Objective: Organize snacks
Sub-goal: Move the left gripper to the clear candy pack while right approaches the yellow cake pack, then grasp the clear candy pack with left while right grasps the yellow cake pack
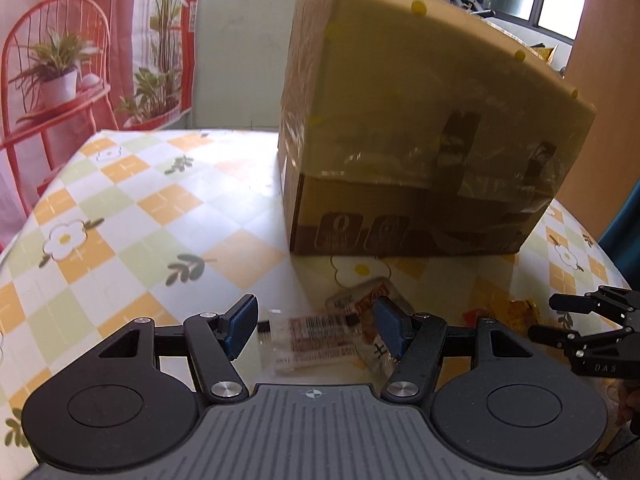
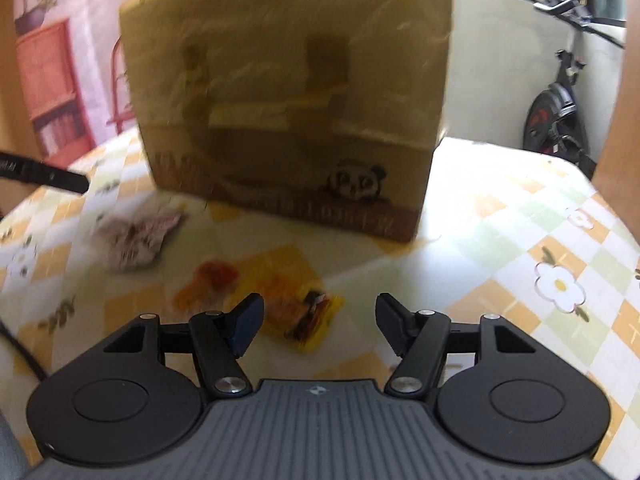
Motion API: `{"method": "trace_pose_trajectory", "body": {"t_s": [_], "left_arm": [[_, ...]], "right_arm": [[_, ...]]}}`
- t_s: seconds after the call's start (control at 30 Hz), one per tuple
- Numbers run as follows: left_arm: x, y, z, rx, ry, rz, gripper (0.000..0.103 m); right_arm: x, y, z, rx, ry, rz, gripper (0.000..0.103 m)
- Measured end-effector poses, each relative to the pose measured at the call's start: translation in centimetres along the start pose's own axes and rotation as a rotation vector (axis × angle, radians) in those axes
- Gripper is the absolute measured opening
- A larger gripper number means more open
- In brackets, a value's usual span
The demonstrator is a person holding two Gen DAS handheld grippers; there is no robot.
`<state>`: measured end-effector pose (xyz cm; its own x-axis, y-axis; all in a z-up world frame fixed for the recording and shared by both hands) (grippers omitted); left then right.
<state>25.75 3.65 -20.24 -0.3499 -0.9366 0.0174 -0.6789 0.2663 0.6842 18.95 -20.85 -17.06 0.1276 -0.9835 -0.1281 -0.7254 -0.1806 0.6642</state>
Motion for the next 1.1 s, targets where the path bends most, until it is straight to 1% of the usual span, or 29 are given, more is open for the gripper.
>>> {"method": "trace_pose_trajectory", "body": {"t_s": [0.13,0.2,0.3,0.4,0.47,0.53,0.57,0.63,0.77,0.93,1.1], "left_arm": [[0.2,-0.3,0.6,-0.014,0.008,0.007,0.067],[0.3,-0.4,0.7,-0.019,0.008,0.008,0.067],[0.2,-0.4,0.9,-0.024,0.007,0.009,0.067],[0.3,-0.3,0.9,-0.026,0.010,0.005,0.067],[0.2,-0.4,1.1,-0.028,0.013,0.003,0.067],[0.2,-0.7,1.1,-0.033,0.013,0.001,0.067],[0.3,-0.8,1.3,-0.036,0.011,-0.001,0.067],[0.4,-1.0,1.5,-0.047,0.010,-0.003,0.067],[0.4,-1.4,1.7,-0.053,0.022,0.002,0.067],[0.4,-2.1,2.0,-0.067,0.036,-0.002,0.067],[0.2,-2.2,1.7,-0.052,0.039,-0.022,0.067]], "right_arm": [[-1.0,-0.9,0.9,-0.034,0.081,-0.001,0.065],[-1.2,-1.5,0.7,-0.042,0.094,-0.005,0.066],[-1.5,-2.4,0.1,-0.047,0.110,-0.005,0.070],[-1.7,-3.1,-0.4,-0.050,0.122,-0.016,0.070],[-1.9,-3.3,-0.5,-0.045,0.125,-0.024,0.067],[-2.0,-3.4,-0.4,-0.036,0.115,-0.050,0.052],[-2.1,-3.3,-0.2,-0.030,0.107,-0.065,0.051],[-2.3,-3.3,0.0,-0.013,0.113,-0.064,0.047],[-2.2,-3.2,0.1,0.002,0.085,-0.071,0.045],[-1.5,-2.9,0.1,0.032,0.054,-0.017,0.044],[-1.6,-3.0,0.1,0.035,0.071,-0.008,0.044]]}}
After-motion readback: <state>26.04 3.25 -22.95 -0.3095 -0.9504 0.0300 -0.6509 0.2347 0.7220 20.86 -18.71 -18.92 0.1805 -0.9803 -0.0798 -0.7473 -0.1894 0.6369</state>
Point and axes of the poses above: each gripper's, at about its wrist camera, not at the fingertips, and y roughly against the way its jaws point, x to its right, z to its underside, the point moved 5 cm from there along -y, roughly the way its jaws point, and after that the axes turned 9 degrees about -y, right-handed, at the moved point
